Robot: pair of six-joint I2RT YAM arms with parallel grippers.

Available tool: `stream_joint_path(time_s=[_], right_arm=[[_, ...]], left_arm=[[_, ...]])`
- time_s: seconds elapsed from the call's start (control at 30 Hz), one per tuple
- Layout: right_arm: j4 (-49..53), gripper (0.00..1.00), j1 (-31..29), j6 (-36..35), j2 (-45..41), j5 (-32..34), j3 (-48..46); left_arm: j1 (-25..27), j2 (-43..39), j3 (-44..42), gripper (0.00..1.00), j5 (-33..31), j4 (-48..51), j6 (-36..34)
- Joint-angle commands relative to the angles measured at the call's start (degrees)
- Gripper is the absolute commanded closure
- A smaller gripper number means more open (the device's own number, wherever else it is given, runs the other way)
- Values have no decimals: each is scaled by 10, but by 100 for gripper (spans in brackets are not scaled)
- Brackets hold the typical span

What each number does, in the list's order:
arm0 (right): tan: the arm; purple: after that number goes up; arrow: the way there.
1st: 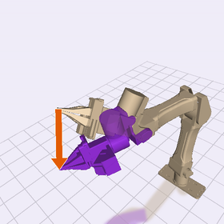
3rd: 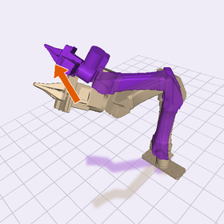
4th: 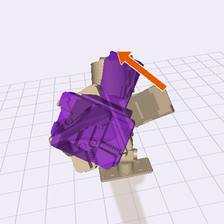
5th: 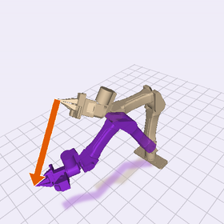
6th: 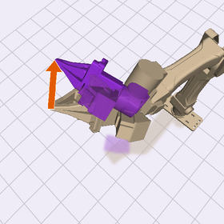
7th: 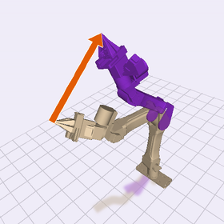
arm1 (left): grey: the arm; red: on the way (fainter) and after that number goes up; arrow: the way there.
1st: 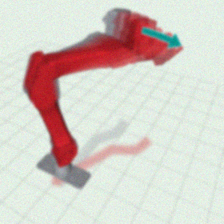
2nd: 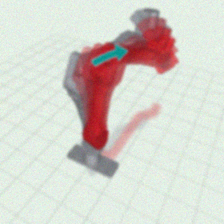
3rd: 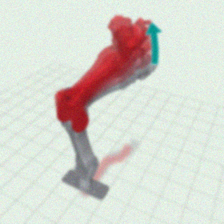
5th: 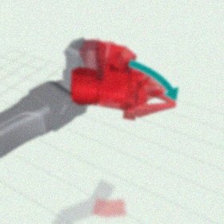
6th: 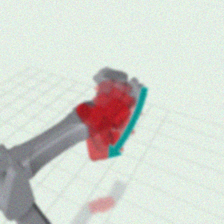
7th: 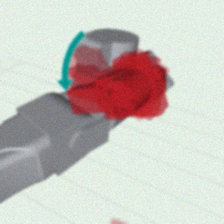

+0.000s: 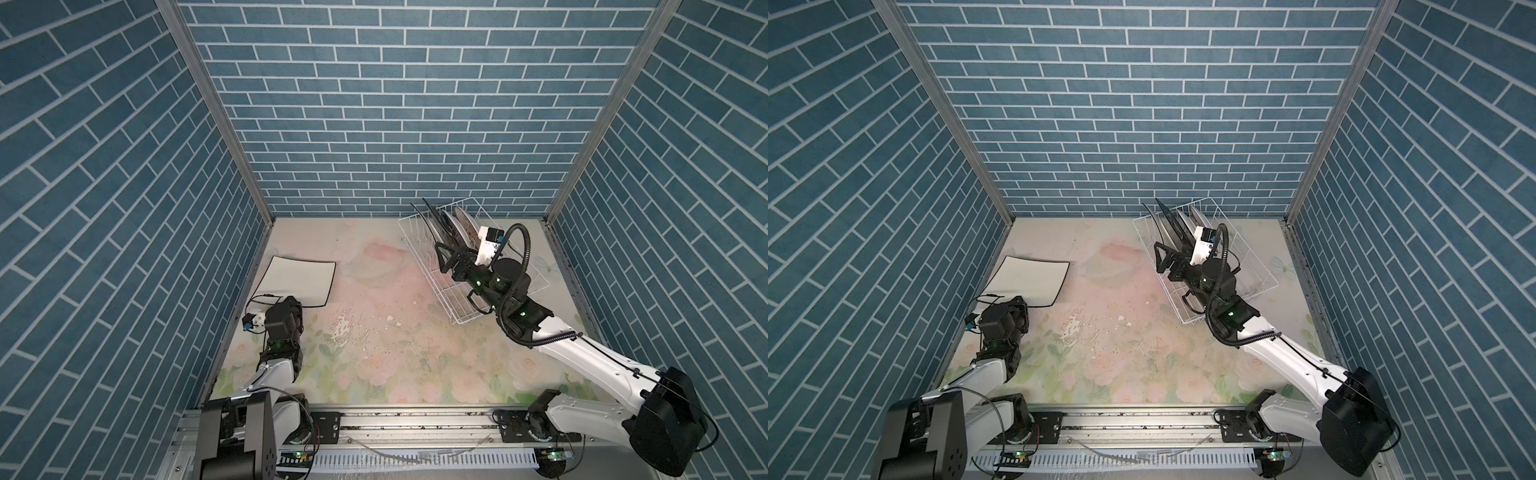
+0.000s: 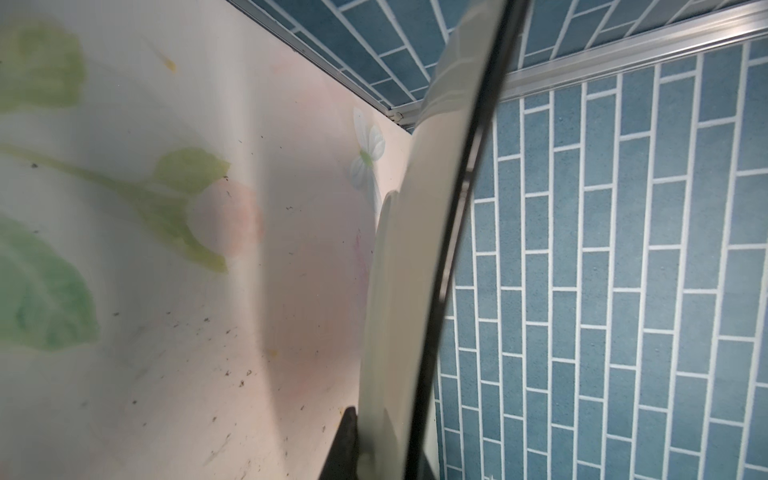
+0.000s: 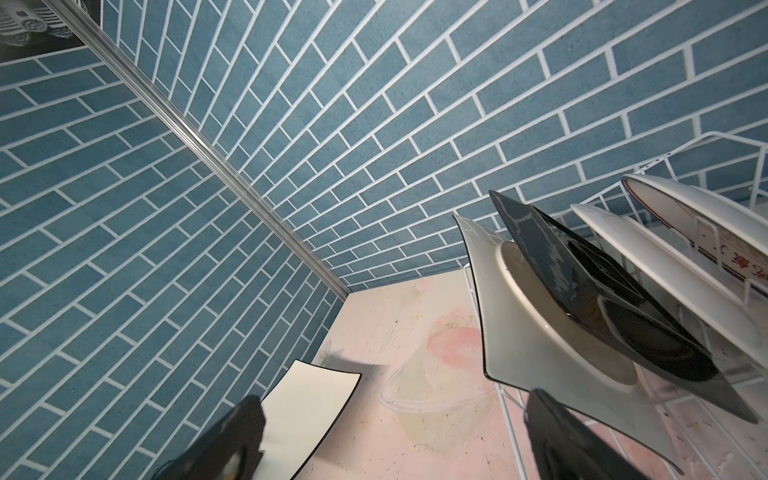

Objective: Unload the plates from the dish rack
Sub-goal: 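Lower the white square plate onto the table with the left gripper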

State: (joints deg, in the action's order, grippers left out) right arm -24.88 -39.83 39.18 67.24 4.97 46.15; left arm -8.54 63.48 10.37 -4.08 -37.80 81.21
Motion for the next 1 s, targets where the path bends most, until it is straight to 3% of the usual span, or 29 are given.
stream_joint_path(time_s=[0.0, 0.33, 0.53, 0.67, 0.97], right_arm=[[-9, 2, 4, 16, -9, -11, 11], [-6, 1, 8, 13, -19, -21, 3], [5, 1, 10, 13, -24, -20, 3], [18, 1, 10, 10, -25, -17, 2], [32, 1, 11, 12, -21, -13, -3]], left_arm=[[-16, 9, 21, 100, 9, -140, 6], [-77, 162, 47, 100, 117, -277, 46], [-79, 276, 49, 100, 114, -400, 78], [-79, 324, 54, 100, 115, -427, 84], [-81, 351, 74, 100, 116, -397, 72]])
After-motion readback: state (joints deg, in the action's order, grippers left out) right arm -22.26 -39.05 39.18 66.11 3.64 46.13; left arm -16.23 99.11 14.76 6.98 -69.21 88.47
